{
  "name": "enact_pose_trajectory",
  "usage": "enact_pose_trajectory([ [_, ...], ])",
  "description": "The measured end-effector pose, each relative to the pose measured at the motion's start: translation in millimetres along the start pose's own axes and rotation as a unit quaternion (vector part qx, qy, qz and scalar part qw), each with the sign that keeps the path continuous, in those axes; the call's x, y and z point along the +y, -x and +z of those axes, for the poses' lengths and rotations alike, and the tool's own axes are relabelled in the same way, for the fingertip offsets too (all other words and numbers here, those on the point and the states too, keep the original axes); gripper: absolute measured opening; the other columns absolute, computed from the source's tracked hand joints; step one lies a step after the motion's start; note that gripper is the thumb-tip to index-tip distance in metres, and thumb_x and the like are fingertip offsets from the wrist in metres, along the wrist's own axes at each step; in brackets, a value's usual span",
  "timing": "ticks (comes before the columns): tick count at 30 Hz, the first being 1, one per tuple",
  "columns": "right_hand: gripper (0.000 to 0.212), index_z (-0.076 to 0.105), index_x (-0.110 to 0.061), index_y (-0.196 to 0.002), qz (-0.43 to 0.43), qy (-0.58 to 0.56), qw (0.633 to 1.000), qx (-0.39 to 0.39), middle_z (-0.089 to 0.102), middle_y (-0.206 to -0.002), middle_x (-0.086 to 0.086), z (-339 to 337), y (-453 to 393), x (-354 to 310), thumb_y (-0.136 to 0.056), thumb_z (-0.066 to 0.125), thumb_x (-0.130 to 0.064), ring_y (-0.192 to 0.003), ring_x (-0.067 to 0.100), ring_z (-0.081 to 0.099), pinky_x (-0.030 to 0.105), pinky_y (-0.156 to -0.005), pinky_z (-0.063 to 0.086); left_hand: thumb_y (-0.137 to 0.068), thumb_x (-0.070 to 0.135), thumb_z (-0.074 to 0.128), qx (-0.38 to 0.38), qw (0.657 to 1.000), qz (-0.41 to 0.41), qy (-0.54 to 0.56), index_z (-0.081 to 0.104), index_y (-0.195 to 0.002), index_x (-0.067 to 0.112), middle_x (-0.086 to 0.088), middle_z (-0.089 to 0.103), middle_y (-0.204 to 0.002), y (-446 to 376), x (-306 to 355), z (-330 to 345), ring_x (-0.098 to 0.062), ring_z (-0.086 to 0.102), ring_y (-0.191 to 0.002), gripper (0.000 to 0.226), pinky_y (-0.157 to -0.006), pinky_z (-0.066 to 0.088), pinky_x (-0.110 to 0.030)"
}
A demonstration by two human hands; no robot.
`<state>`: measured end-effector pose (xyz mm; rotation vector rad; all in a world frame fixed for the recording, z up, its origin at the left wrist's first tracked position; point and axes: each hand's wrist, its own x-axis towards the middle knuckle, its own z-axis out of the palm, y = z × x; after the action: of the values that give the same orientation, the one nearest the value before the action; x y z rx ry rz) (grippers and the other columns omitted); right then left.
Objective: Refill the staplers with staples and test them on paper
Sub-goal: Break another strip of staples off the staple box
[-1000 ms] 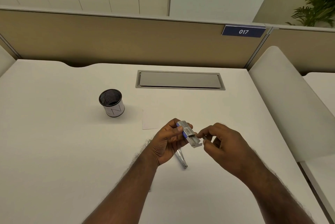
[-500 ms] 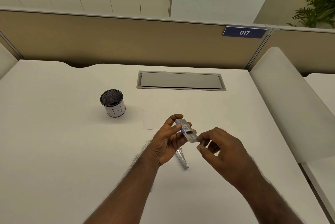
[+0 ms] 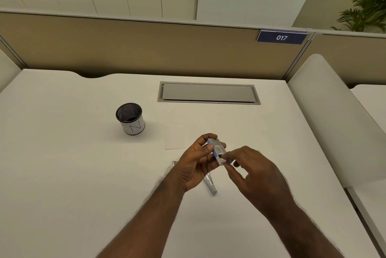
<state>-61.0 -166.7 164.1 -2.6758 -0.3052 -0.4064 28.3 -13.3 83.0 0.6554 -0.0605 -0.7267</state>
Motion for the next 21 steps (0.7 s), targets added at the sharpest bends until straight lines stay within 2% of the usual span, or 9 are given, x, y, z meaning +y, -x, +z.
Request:
enact_pose_trajectory([
  [8,0.013,0.065,-0.024,-0.095,0.022,-0.010,1.000,0.000,0.062,-0.084,-0.010,1.7,-2.7,3.3,-0.084,0.072,-0.022,-0.071,0.006,0.054,0.018,-0.060,0.046,-0.091,0.011,0.059,-0.011,1.000,-0.018,-0.013,0.064,-0.115,0.018,-0.012,0.069,-0.111,0.4,-3.1,2.8,-0.025,0.071,-0.092,0.026,-0.074,0.059,-0.030],
  [11,0.013,0.065,-0.025,-0.096,0.044,-0.036,0.998,-0.012,0.063,-0.086,-0.011,2.1,-3.2,3.5,-0.085,0.071,-0.023,-0.071,0.004,0.057,0.021,-0.062,0.050,-0.091,0.011,0.059,-0.011,1.000,-0.021,-0.017,0.063,-0.116,0.018,-0.012,0.069,-0.111,0.2,-3.2,2.5,-0.024,0.070,-0.092,0.026,-0.074,0.059,-0.029],
  [21,0.012,0.068,-0.024,-0.090,0.022,0.004,0.999,-0.027,0.066,-0.082,-0.009,3.0,-4.4,2.7,-0.082,0.074,-0.019,-0.070,0.013,0.061,0.028,-0.059,0.052,-0.091,0.012,0.060,-0.009,0.999,-0.025,-0.038,0.065,-0.117,0.017,-0.011,0.070,-0.112,0.7,-3.7,3.6,-0.024,0.071,-0.090,0.027,-0.071,0.059,-0.028],
])
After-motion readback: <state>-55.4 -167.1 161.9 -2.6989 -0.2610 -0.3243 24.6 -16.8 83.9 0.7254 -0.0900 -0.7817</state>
